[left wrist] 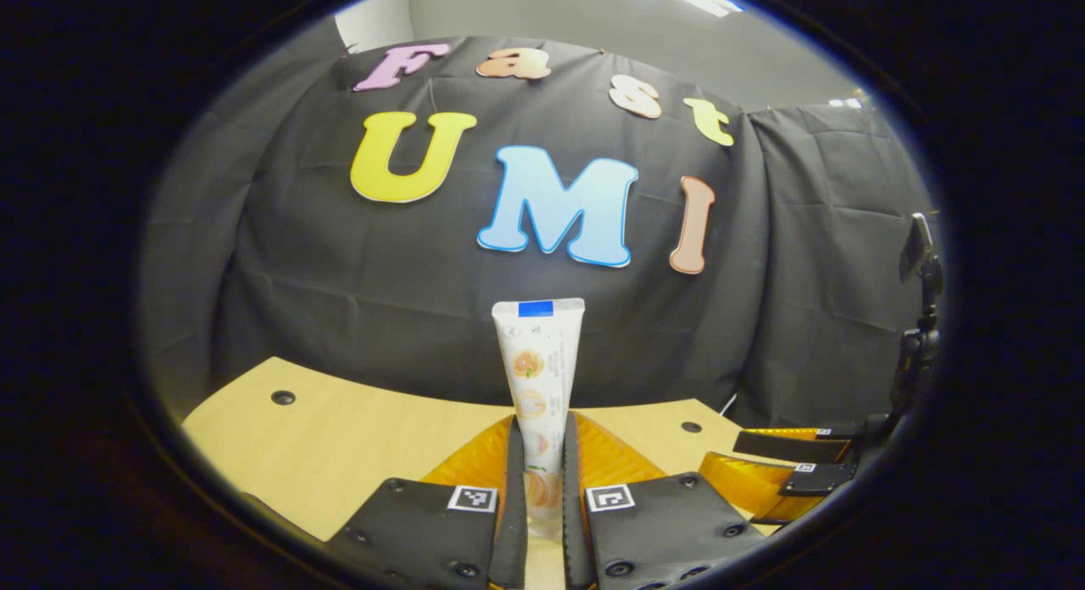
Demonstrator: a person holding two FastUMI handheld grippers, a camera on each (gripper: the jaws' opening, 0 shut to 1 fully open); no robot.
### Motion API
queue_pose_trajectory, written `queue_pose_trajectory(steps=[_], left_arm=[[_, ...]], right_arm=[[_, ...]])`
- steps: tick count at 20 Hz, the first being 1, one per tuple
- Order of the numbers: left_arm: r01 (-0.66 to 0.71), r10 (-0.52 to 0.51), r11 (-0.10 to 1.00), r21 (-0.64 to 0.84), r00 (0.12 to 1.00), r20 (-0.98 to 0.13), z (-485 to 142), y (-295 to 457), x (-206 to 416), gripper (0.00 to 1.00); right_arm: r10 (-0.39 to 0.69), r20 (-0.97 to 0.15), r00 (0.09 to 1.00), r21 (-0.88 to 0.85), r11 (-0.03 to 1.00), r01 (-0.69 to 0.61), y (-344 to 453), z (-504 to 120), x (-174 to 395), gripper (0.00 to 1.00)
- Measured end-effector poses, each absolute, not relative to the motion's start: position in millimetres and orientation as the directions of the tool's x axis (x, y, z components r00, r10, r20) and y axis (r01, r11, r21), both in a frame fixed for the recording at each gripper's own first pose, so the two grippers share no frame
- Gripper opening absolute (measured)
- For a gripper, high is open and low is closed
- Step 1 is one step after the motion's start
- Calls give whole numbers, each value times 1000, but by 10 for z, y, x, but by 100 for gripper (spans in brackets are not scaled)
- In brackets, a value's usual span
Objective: Put the toothbrush and toothpaste on the desktop into the cup, then pick up the cup and place it on the coaster on the desktop.
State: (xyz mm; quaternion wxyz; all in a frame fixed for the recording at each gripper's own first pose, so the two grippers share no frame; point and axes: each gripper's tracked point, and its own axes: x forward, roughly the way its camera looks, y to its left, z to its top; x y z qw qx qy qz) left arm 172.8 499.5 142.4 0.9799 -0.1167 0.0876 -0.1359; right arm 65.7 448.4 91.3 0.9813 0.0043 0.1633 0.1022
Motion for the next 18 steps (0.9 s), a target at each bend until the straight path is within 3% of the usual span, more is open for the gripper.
queue_pose_trajectory(steps=[8,18], left_arm=[[332,-355,909,-254,933,-51,1583,4555,2008,24],[359,-404,880,-312,910,-93,1175,4144,2145,24]], right_arm=[[155,-368,917,65,988,-141,4236,784,525,75],[159,-398,903,86,987,-136,4145,638,581,73]])
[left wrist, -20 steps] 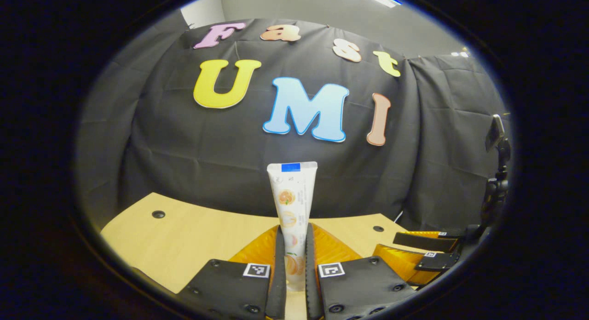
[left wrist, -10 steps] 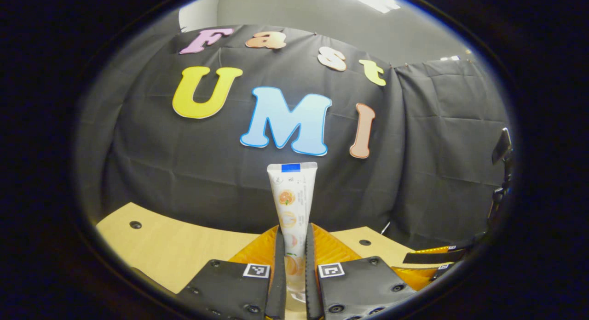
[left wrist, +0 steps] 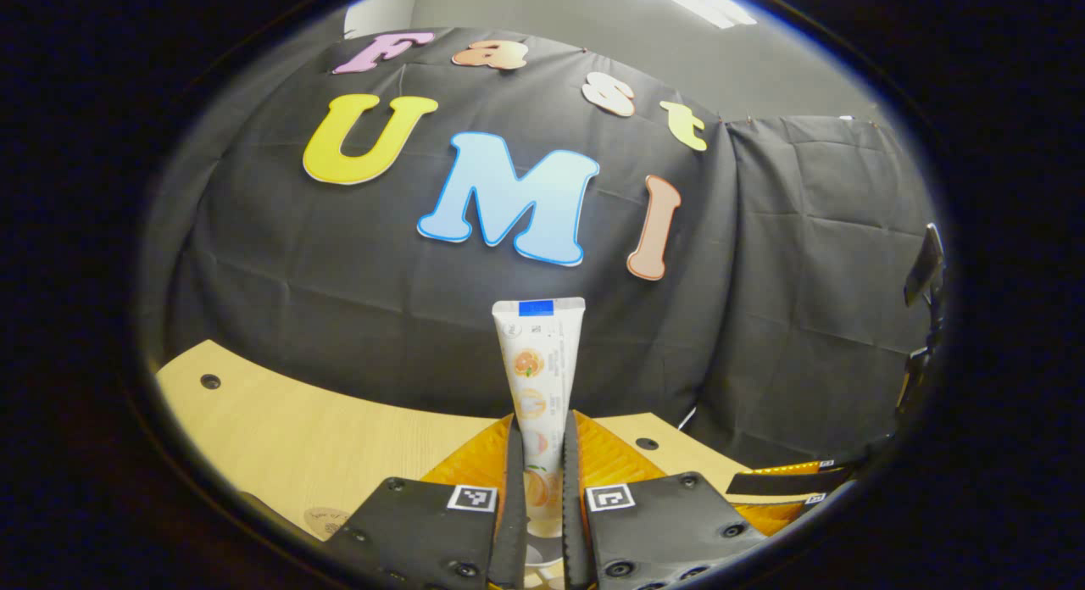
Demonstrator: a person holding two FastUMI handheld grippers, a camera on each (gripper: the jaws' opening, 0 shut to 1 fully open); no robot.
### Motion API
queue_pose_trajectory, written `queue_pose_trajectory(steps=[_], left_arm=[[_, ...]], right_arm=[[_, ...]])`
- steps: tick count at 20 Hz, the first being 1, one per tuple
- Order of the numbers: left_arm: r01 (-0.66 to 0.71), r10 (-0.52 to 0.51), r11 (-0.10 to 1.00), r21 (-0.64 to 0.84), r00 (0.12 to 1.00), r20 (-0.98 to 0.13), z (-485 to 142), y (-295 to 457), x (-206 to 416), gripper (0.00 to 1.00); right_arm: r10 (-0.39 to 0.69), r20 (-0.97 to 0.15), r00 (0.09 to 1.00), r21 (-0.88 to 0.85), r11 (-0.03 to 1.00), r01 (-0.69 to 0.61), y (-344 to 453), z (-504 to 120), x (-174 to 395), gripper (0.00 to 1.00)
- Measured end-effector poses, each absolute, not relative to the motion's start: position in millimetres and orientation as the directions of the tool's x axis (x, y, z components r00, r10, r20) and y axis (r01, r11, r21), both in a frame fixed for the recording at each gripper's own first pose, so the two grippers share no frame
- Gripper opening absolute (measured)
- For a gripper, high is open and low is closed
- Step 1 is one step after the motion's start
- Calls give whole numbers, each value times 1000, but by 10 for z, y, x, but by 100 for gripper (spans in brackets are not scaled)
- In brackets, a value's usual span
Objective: Put the toothbrush and toothpaste on the desktop into the cup, then pick up the cup and place it on the coaster on the desktop.
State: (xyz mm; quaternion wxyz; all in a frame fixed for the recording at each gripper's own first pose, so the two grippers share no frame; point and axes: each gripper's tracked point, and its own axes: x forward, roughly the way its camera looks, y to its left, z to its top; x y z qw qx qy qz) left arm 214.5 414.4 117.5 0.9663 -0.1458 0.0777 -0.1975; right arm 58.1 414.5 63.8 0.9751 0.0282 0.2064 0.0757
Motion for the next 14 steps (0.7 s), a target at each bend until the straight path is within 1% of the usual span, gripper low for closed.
queue_pose_trajectory(steps=[6,10,12,13,14], left_arm=[[365,-404,895,-256,907,-120,907,4057,2173,24],[362,-406,898,-248,901,-154,710,4042,2179,24],[356,-394,906,-229,908,-147,714,4061,2215,26],[352,-389,909,-223,909,-151,715,4081,2213,30],[350,-387,911,-220,908,-159,699,4089,2187,32]], right_arm=[[168,-409,897,106,985,-136,4151,577,640,75],[162,-410,897,113,986,-126,4122,559,668,75],[164,-415,895,118,985,-126,4132,546,672,75],[166,-418,893,120,985,-127,4141,532,685,73],[169,-421,891,123,984,-128,4151,523,677,73]])
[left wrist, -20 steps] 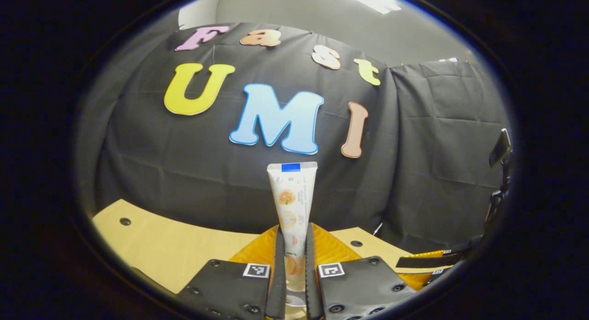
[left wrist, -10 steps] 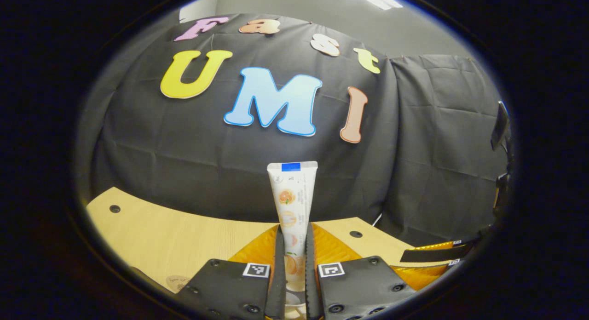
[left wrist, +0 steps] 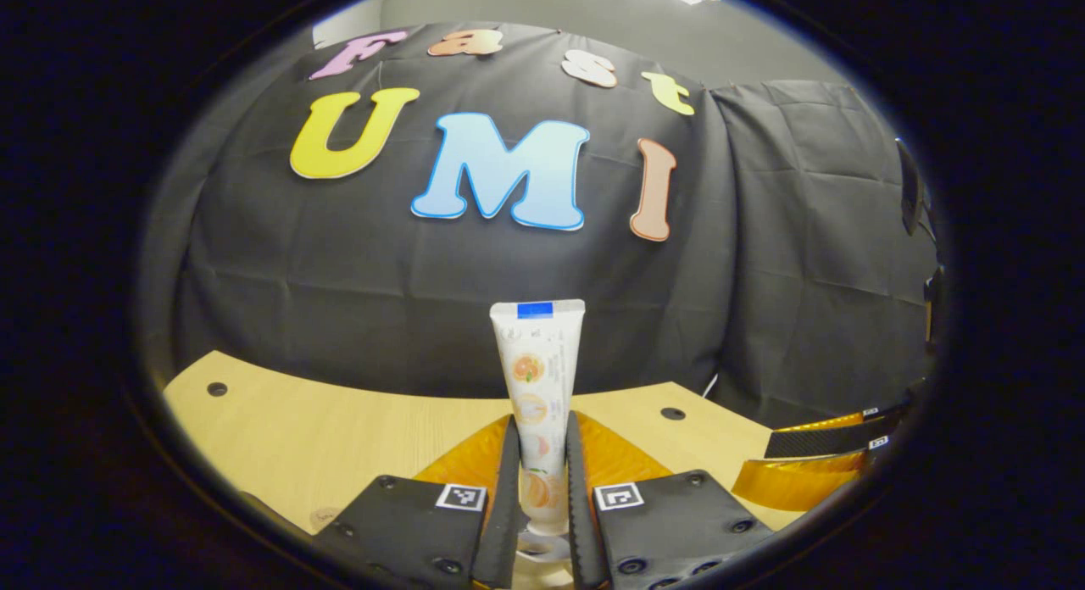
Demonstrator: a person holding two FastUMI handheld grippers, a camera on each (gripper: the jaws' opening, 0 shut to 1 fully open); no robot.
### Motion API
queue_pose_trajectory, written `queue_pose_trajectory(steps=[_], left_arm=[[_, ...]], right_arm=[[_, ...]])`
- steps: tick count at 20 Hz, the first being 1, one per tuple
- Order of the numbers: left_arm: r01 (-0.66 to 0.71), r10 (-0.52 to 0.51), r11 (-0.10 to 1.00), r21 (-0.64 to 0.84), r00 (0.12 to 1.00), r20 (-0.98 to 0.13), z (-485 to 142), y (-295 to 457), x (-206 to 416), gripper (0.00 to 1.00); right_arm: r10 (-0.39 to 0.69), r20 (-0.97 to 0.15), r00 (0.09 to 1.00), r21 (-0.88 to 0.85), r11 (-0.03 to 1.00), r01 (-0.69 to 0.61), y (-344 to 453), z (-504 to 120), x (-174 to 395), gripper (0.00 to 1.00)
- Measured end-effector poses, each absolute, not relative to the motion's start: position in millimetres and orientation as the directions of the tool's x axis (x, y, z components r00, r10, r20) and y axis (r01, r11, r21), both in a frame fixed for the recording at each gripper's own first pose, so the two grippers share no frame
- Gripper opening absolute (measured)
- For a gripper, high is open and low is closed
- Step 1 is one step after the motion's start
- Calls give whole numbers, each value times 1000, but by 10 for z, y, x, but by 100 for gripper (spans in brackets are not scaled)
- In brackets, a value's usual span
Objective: Put the toothbrush and toothpaste on the desktop into the cup, then pick up the cup and place it on the coaster on the desktop.
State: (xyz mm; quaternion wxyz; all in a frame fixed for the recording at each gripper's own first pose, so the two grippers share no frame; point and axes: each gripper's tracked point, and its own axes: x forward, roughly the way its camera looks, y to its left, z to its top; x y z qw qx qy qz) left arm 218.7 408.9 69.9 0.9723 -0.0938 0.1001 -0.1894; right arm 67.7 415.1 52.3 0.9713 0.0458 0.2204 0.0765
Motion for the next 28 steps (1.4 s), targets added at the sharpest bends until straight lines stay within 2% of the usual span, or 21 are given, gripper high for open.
queue_pose_trajectory(steps=[1,2,4,5,6,7,9,10,12,19,20,22,28], left_arm=[[348,-386,912,-217,908,-166,694,4094,2176,33],[345,-383,913,-216,908,-170,676,4103,2173,46],[347,-383,915,-207,908,-170,726,4125,2146,65],[352,-386,914,-202,907,-165,753,4118,2128,63],[350,-382,916,-196,911,-157,788,4136,2122,69],[352,-382,916,-194,912,-148,829,4145,2118,67],[348,-376,918,-191,916,-141,891,4180,2096,69],[349,-377,917,-193,916,-136,916,4184,2093,74],[339,-366,922,-188,921,-130,961,4226,2084,91],[323,-345,931,-171,931,-122,1167,4399,2000,92],[319,-340,933,-167,933,-118,1196,4432,1986,96],[315,-334,936,-157,936,-110,1273,4495,1951,96],[286,-304,945,-158,946,-110,1381,4737,1865,95]], right_arm=[[172,-422,890,125,983,-131,4161,513,680,73],[174,-422,890,125,983,-133,4178,515,686,76],[182,-421,889,125,982,-141,4213,517,688,76],[186,-420,888,126,981,-146,4236,517,692,76],[189,-420,888,126,981,-149,4256,523,694,76],[194,-419,887,127,980,-154,4278,520,698,76],[202,-417,886,127,978,-163,4322,539,700,76],[205,-415,886,126,978,-168,4343,543,696,76],[211,-414,885,124,977,-175,4375,556,697,76],[228,-444,866,136,973,-187,4533,469,691,73],[233,-452,861,139,972,-189,4574,450,689,73],[241,-466,852,141,970,-197,4654,388,691,76],[237,-553,799,119,971,-206,4833,109,632,73]])
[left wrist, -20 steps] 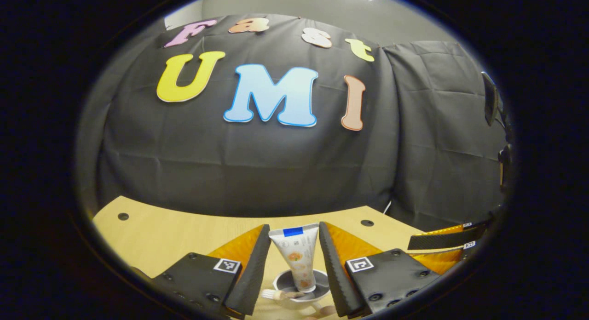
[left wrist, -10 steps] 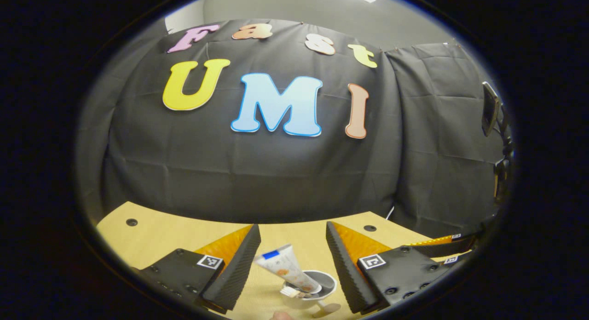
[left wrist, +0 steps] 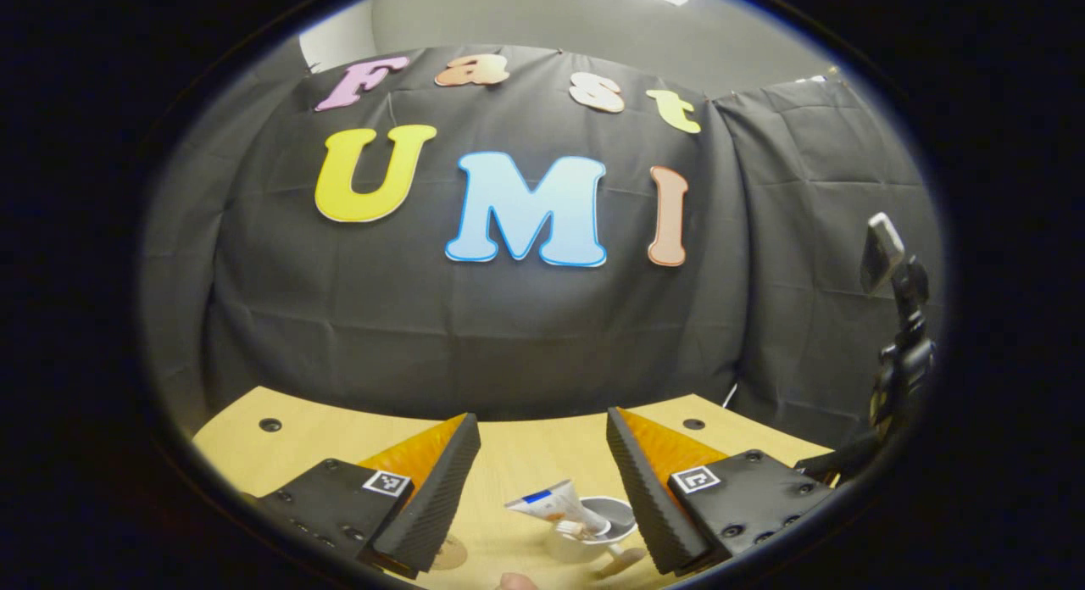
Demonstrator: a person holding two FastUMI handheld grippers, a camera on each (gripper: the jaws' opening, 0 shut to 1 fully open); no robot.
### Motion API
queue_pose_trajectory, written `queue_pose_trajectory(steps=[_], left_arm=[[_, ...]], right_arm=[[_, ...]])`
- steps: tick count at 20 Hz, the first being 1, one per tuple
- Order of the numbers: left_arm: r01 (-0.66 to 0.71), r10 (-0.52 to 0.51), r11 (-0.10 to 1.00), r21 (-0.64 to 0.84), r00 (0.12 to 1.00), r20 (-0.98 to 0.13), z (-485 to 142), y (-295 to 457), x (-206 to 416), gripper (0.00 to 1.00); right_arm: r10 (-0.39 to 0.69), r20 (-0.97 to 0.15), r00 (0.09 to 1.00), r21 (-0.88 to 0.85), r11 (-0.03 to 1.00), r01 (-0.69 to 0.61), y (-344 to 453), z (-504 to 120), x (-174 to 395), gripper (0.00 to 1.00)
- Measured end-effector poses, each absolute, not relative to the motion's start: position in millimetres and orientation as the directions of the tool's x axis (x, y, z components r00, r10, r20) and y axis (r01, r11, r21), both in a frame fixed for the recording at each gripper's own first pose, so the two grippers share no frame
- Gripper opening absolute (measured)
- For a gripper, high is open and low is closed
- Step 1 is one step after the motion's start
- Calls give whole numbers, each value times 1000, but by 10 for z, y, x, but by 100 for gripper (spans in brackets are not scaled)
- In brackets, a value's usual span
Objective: Put the toothbrush and toothpaste on the desktop into the cup, then pick up the cup and place it on the coaster on the desktop.
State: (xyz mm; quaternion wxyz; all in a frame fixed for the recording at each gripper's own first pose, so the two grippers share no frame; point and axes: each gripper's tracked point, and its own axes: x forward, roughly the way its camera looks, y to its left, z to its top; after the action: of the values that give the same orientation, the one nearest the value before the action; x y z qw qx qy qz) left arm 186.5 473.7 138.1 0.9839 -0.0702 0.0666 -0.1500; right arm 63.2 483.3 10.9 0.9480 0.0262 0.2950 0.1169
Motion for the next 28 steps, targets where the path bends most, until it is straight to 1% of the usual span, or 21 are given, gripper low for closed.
queue_pose_trajectory(steps=[1,2,3,4,5,6,8,10,11,13,15,16,17,18,19,20,21,22,25,26,28], left_arm=[[281,-299,947,-155,948,-111,1403,4775,1848,95],[275,-293,950,-149,949,-113,1421,4813,1832,96],[271,-287,952,-142,951,-114,1438,4851,1814,96],[269,-285,953,-137,952,-114,1458,4880,1803,96],[268,-284,954,-135,952,-113,1473,4904,1784,95],[265,-281,955,-134,953,-114,1489,4934,1773,95],[261,-276,956,-133,954,-115,1501,4984,1733,94],[256,-271,958,-131,955,-119,1506,5040,1717,94],[255,-271,958,-131,955,-121,1513,5053,1709,94],[249,-265,959,-132,956,-123,1510,5111,1692,94],[244,-262,960,-139,957,-129,1493,5150,1687,94],[240,-259,960,-142,957,-133,1474,5172,1683,94],[237,-257,961,-145,957,-137,1454,5192,1686,94],[233,-254,961,-148,957,-142,1432,5216,1682,96],[229,-251,962,-151,957,-148,1408,5243,1680,95],[225,-248,962,-154,956,-154,1382,5271,1682,95],[221,-246,963,-155,956,-160,1365,5290,1674,96],[219,-244,963,-157,956,-164,1344,5308,1676,95],[209,-236,964,-165,957,-167,1327,5367,1661,95],[207,-235,964,-167,957,-168,1317,5387,1652,95],[200,-229,964,-173,958,-173,1298,5422,1645,95]], right_arm=[[235,-569,788,117,972,-205,4858,67,627,76],[229,-591,774,111,973,-202,4879,10,605,73],[229,-604,763,110,973,-205,4905,-33,596,76],[219,-626,748,102,975,-200,4928,-92,578,76],[208,-648,733,94,976,-195,4941,-151,562,73],[203,-667,717,93,977,-190,4960,-193,540,76],[190,-692,696,98,980,-171,4976,-258,539,77],[177,-733,657,99,983,-153,5009,-366,516,76],[173,-750,638,104,984,-145,5021,-425,506,74],[174,-778,604,116,984,-134,5067,-524,487,76],[167,-800,576,114,985,-126,5087,-600,483,76],[164,-809,565,116,986,-119,5093,-639,479,74],[158,-815,558,116,987,-110,5098,-668,489,76],[157,-821,549,121,988,-101,5110,-693,489,76],[154,-829,537,126,988,-89,5126,-719,506,76],[151,-837,527,128,989,-80,5133,-735,520,70],[148,-844,515,129,989,-74,5132,-741,525,73],[127,-852,508,113,992,-58,5104,-735,534,67],[130,-872,472,125,991,-41,5125,-793,573,53],[127,-877,463,125,991,-35,5130,-780,582,46],[122,-889,441,116,992,-41,5130,-772,580,46]])
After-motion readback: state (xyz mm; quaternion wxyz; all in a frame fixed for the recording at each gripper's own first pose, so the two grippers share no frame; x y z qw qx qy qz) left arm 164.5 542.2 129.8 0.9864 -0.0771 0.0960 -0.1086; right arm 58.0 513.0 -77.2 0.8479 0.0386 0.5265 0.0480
